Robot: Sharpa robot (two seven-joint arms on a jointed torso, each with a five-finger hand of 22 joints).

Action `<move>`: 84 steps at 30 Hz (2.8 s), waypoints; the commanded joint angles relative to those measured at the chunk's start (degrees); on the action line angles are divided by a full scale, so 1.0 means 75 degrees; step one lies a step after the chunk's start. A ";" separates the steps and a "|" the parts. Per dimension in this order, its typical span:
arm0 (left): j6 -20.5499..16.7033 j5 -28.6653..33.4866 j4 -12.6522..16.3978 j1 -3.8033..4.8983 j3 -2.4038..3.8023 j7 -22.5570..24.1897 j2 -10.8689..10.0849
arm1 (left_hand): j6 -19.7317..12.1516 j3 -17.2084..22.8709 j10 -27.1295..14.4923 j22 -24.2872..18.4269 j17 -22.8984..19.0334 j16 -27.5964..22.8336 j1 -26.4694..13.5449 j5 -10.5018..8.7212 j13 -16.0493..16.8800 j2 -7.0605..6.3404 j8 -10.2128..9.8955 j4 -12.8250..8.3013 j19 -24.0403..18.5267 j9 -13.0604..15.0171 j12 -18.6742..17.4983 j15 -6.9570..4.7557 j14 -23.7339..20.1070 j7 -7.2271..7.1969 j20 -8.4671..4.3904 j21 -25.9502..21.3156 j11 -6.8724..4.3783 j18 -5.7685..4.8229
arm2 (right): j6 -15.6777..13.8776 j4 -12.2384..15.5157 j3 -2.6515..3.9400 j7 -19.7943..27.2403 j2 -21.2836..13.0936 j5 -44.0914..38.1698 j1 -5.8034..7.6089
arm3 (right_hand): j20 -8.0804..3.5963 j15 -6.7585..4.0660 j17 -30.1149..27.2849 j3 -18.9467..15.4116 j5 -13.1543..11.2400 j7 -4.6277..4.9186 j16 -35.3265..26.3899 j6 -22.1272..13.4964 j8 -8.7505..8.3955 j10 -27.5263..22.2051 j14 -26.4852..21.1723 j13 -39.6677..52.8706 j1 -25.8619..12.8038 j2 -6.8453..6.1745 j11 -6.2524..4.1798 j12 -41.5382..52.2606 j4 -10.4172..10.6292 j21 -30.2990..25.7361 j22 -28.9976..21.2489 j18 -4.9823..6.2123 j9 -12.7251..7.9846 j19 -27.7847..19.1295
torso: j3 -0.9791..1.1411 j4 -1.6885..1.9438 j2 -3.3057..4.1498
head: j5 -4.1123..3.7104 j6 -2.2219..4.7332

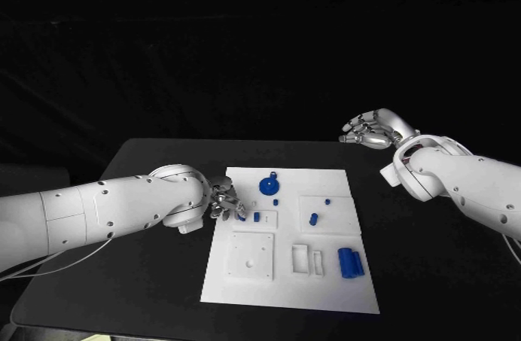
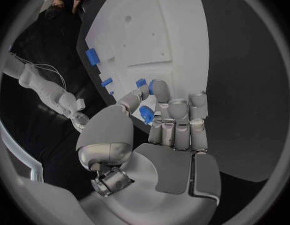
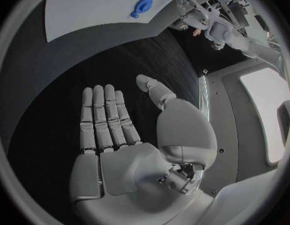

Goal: Assemble the parts on the task board

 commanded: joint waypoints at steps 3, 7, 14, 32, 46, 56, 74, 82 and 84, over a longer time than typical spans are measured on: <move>0.0009 -0.0227 -0.0043 -0.0030 -0.0042 0.0025 0.0071 | 0.0185 0.0301 0.0339 0.0138 0.0015 0.0043 -0.0006 0.0049 0.0019 0.0088 0.0734 -0.0300 0.0043 0.0014 0.0045 -0.0453 0.0441 -0.0142 -0.0900 0.0031 -0.0280 0.0038 | 0.0100 0.0010 0.0003 0.0064 0.0018 -0.0012 -0.0001 | 0.0041 -0.0019 -0.0012 -0.0030 0.0037 0.0013 0.0037 -0.0045 0.0017 0.0020 -0.0052 -0.0015 0.0012 0.0029 0.0005 0.0025 -0.0007 -0.0040 0.0012 0.0116 -0.0007 0.0005 | 0.0003 -0.0002 -0.0003 | 0.0008 -0.0023; -0.0050 -0.0309 -0.0090 -0.0056 -0.0044 0.0033 0.0094 | 0.0190 0.0300 0.0342 0.0138 0.0018 0.0048 -0.0013 0.0051 0.0026 0.0086 0.0739 -0.0298 0.0047 0.0013 0.0052 -0.0455 0.0445 -0.0144 -0.0902 0.0035 -0.0282 0.0039 | 0.0106 0.0004 0.0003 0.0065 0.0026 -0.0012 -0.0007 | 0.0041 -0.0019 -0.0015 -0.0031 0.0038 0.0014 0.0039 -0.0045 0.0016 0.0020 -0.0053 -0.0017 0.0011 0.0030 0.0005 0.0026 -0.0006 -0.0041 0.0013 0.0116 -0.0008 0.0005 | 0.0005 -0.0003 0.0003 | -0.0006 -0.0019; -0.0116 -0.0359 -0.0093 -0.0058 -0.0044 0.0050 0.0102 | 0.0194 0.0302 0.0343 0.0137 0.0021 0.0052 -0.0019 0.0054 0.0032 0.0090 0.0744 -0.0293 0.0051 0.0013 0.0057 -0.0458 0.0448 -0.0147 -0.0904 0.0038 -0.0284 0.0041 | 0.0108 0.0003 0.0003 0.0063 0.0022 -0.0012 -0.0008 | 0.0042 -0.0019 -0.0020 -0.0032 0.0039 0.0014 0.0042 -0.0046 0.0016 0.0019 -0.0056 -0.0021 0.0009 0.0030 0.0006 0.0027 -0.0005 -0.0043 0.0015 0.0117 -0.0009 0.0005 | 0.0004 -0.0005 0.0000 | -0.0010 -0.0022; -0.0260 -0.0497 -0.0011 -0.0079 -0.0044 0.0069 0.0077 | 0.0200 0.0320 0.0343 0.0138 0.0029 0.0065 -0.0013 0.0062 0.0049 0.0107 0.0753 -0.0301 0.0062 0.0009 0.0071 -0.0464 0.0458 -0.0154 -0.0913 0.0049 -0.0292 0.0048 | 0.0125 -0.0006 0.0003 0.0066 0.0026 0.0005 -0.0009 | 0.0050 -0.0017 -0.0049 -0.0045 0.0054 0.0016 0.0064 -0.0045 0.0015 0.0018 -0.0066 -0.0043 -0.0024 0.0040 0.0008 0.0037 0.0020 -0.0053 0.0028 0.0118 -0.0013 0.0005 | 0.0003 0.0001 -0.0003 | -0.0017 -0.0031; -0.0517 -0.0595 0.0074 -0.0098 -0.0044 0.0117 0.0031 | 0.0202 0.0328 0.0341 0.0138 0.0034 0.0071 -0.0015 0.0062 0.0059 0.0119 0.0759 -0.0301 0.0070 0.0007 0.0079 -0.0468 0.0462 -0.0157 -0.0917 0.0057 -0.0296 0.0051 | 0.0132 -0.0012 0.0003 0.0074 0.0029 0.0005 -0.0010 | 0.0050 -0.0018 -0.0071 -0.0047 0.0073 0.0015 0.0079 -0.0045 0.0015 0.0015 -0.0074 -0.0059 -0.0032 0.0046 0.0007 0.0043 0.0029 -0.0062 0.0037 0.0122 -0.0017 0.0003 | 0.0001 -0.0003 -0.0001 | -0.0005 -0.0030; -0.0528 -0.0601 0.0080 -0.0102 -0.0044 0.0122 0.0031 | 0.0205 0.0339 0.0339 0.0138 0.0037 0.0076 -0.0013 0.0076 0.0068 0.0124 0.0764 -0.0306 0.0076 0.0005 0.0085 -0.0472 0.0465 -0.0160 -0.0921 0.0063 -0.0299 0.0054 | 0.0134 -0.0011 0.0003 0.0075 0.0033 0.0005 -0.0011 | 0.0051 -0.0023 -0.0083 -0.0047 0.0078 0.0014 0.0084 -0.0042 0.0016 0.0014 -0.0082 -0.0067 -0.0031 0.0046 0.0007 0.0047 0.0028 -0.0068 0.0040 0.0123 -0.0018 -0.0001 | 0.0003 0.0004 -0.0002 | -0.0038 -0.0034; -0.0274 -0.0659 -0.0126 -0.0103 -0.0047 0.0077 0.0100 | 0.0204 0.0348 0.0337 0.0138 0.0040 0.0080 -0.0017 0.0090 0.0079 0.0126 0.0768 -0.0306 0.0080 0.0001 0.0093 -0.0475 0.0468 -0.0162 -0.0922 0.0069 -0.0302 0.0056 | 0.0131 -0.0020 0.0003 0.0064 0.0012 0.0005 -0.0010 | 0.0053 -0.0026 -0.0097 -0.0047 0.0080 0.0012 0.0095 -0.0040 0.0017 0.0014 -0.0088 -0.0077 -0.0028 0.0047 0.0007 0.0052 0.0026 -0.0075 0.0046 0.0125 -0.0020 -0.0003 | 0.0004 -0.0004 -0.0001 | -0.0030 -0.0028; -0.0124 -0.0641 -0.0116 -0.0104 -0.0055 0.0061 0.0124 | 0.0204 0.0351 0.0337 0.0138 0.0042 0.0081 -0.0020 0.0095 0.0083 0.0127 0.0769 -0.0307 0.0080 0.0000 0.0096 -0.0476 0.0468 -0.0162 -0.0922 0.0071 -0.0302 0.0056 | 0.0138 -0.0016 0.0003 0.0062 0.0021 0.0005 -0.0010 | 0.0053 -0.0026 -0.0104 -0.0047 0.0081 0.0012 0.0100 -0.0039 0.0018 0.0013 -0.0090 -0.0082 -0.0025 0.0046 0.0007 0.0054 0.0024 -0.0078 0.0049 0.0127 -0.0020 -0.0004 | 0.0004 0.0001 -0.0002 | -0.0044 -0.0042; -0.0099 -0.0636 -0.0103 -0.0105 -0.0059 0.0059 0.0121 | 0.0204 0.0351 0.0337 0.0138 0.0042 0.0082 -0.0021 0.0096 0.0084 0.0128 0.0770 -0.0307 0.0079 0.0000 0.0097 -0.0476 0.0468 -0.0162 -0.0922 0.0071 -0.0302 0.0055 | 0.0138 -0.0015 0.0003 0.0063 0.0018 0.0005 -0.0010 | 0.0054 -0.0026 -0.0106 -0.0047 0.0081 0.0012 0.0102 -0.0039 0.0018 0.0013 -0.0090 -0.0083 -0.0024 0.0046 0.0007 0.0055 0.0023 -0.0079 0.0050 0.0127 -0.0021 -0.0004 | 0.0006 -0.0001 -0.0003 | -0.0041 -0.0043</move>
